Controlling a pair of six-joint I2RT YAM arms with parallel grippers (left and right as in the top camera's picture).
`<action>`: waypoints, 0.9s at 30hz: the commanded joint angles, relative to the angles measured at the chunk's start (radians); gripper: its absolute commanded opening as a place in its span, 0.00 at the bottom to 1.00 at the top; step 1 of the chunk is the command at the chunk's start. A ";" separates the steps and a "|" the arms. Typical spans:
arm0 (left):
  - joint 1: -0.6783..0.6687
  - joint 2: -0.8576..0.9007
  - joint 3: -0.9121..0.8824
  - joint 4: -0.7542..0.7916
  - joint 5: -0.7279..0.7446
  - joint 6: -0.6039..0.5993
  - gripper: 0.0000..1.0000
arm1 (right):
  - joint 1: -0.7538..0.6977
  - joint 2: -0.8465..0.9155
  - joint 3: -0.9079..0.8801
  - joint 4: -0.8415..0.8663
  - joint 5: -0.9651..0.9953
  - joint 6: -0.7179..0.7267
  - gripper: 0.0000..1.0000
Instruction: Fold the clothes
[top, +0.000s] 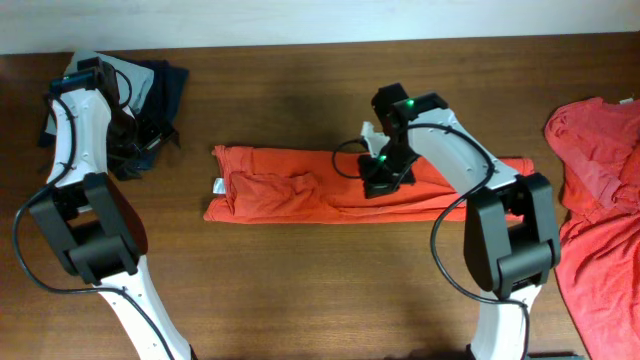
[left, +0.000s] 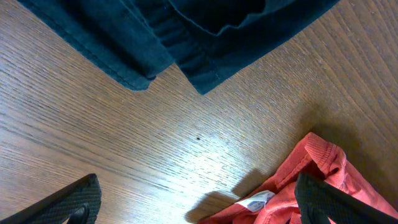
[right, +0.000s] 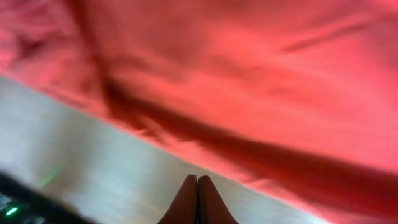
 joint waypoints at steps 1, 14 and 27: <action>0.001 -0.006 0.013 0.000 0.007 -0.006 0.99 | -0.034 -0.010 -0.007 0.003 0.156 -0.010 0.04; 0.001 -0.006 0.013 0.000 0.007 -0.006 0.99 | -0.058 -0.009 -0.130 0.071 0.223 -0.030 0.04; 0.001 -0.006 0.013 0.000 0.007 -0.006 0.99 | -0.060 -0.009 -0.220 0.072 0.245 -0.027 0.04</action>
